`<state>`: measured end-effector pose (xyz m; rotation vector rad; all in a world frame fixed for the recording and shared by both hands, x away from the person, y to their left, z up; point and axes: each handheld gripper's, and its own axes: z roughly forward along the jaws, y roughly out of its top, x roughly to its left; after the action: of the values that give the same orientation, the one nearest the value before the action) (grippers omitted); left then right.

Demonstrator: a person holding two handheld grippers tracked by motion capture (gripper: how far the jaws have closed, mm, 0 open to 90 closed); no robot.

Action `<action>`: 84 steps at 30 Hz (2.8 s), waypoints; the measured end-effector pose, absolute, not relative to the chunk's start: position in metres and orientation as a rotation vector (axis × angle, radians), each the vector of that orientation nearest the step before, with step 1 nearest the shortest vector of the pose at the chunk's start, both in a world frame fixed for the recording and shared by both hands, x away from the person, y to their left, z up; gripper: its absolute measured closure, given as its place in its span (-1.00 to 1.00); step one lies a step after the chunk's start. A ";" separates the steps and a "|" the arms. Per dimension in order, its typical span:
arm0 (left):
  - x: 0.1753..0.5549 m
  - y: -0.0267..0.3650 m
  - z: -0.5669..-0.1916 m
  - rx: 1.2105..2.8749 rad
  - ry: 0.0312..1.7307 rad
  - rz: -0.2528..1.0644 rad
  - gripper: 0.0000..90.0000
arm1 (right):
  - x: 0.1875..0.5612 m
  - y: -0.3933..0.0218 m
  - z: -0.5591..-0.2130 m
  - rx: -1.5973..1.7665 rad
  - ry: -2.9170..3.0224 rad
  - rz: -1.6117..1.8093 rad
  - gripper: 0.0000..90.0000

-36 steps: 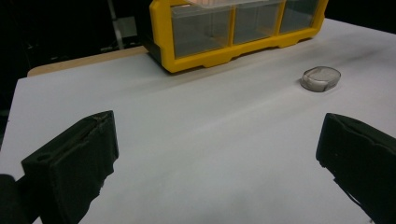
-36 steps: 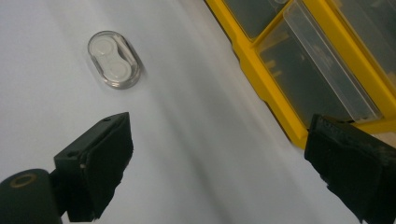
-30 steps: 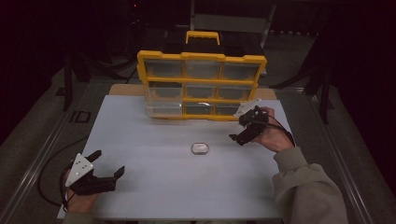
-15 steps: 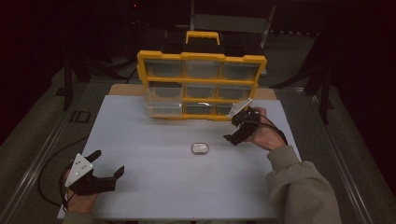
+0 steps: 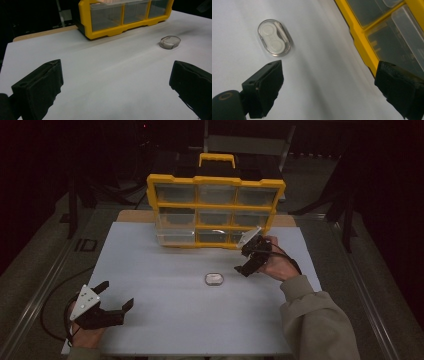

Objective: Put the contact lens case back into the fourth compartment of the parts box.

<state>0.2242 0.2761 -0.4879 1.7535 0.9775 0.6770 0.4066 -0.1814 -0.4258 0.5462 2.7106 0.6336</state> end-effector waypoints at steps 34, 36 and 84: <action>0.224 0.276 -0.489 1.756 0.976 0.673 -1.00 | 0.411 -0.147 -0.448 0.441 2.807 0.625 -0.83; 0.224 0.276 -0.489 1.756 0.976 0.673 -1.00 | 0.411 -0.146 -0.448 0.432 2.810 0.618 -0.83; 0.224 0.276 -0.489 1.754 0.971 0.671 -1.00 | 0.414 -0.113 -0.484 0.276 2.960 0.493 -0.81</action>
<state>0.2237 0.2763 -0.4887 1.7544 0.9712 0.6711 0.4138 -0.1129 -0.4839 0.2763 2.9602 0.4934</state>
